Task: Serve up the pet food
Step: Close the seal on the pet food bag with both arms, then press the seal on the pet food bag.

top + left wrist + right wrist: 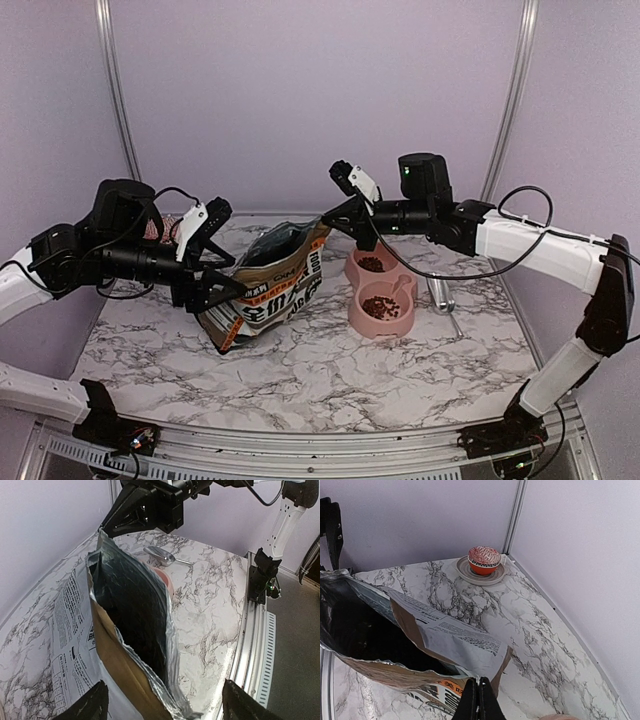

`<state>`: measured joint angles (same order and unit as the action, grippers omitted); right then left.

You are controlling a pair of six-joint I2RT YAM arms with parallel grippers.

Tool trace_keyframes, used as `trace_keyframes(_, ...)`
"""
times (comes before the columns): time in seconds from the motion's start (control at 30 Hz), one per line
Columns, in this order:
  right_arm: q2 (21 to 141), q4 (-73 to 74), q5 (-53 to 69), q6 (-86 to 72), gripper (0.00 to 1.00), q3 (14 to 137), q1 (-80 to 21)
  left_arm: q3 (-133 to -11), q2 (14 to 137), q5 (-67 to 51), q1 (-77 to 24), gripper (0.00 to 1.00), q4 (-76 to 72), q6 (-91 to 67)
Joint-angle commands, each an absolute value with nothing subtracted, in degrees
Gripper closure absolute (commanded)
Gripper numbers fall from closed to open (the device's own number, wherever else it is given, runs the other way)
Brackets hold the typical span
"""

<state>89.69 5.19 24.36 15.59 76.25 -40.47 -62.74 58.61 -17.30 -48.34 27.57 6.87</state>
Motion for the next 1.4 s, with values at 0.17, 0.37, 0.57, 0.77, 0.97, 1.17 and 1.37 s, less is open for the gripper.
trace_keyframes(0.17, 87.7, -1.1, 22.0, 14.4, 1.0, 81.1, -38.9, -61.3, 59.3, -9.1, -49.7, 1.0, 23.7, 5.3)
trace_keyframes(0.37, 84.9, 2.5, 20.0, 15.8, 1.0, 82.0, -36.9, -64.6, 58.8, 6.9, -49.7, 1.0, 25.0, 4.9)
trace_keyframes(0.57, 80.4, 8.7, 22.1, 18.1, 1.0, 83.2, -35.1, -69.3, 57.2, 25.4, -49.7, 1.0, 26.8, 8.0)
trace_keyframes(0.77, 79.1, 14.1, 31.4, 19.0, 1.0, 83.3, -34.8, -71.0, 57.5, 29.0, -49.7, 1.0, 26.8, 11.0)
trace_keyframes(0.97, 79.9, 12.4, 36.1, 21.1, 0.44, 79.1, -34.2, -68.2, 56.8, 17.4, -49.6, 1.0, 26.6, 12.7)
trace_keyframes(1.17, 82.6, 13.6, 45.1, 21.8, 0.21, 78.4, -31.7, -66.5, 53.9, 8.6, -49.6, 1.0, 25.7, 14.3)
trace_keyframes(1.37, 85.1, 12.2, 54.2, 22.2, 0.06, 77.7, -32.6, -66.0, 53.1, 7.7, -49.6, 1.0, 25.0, 14.9)
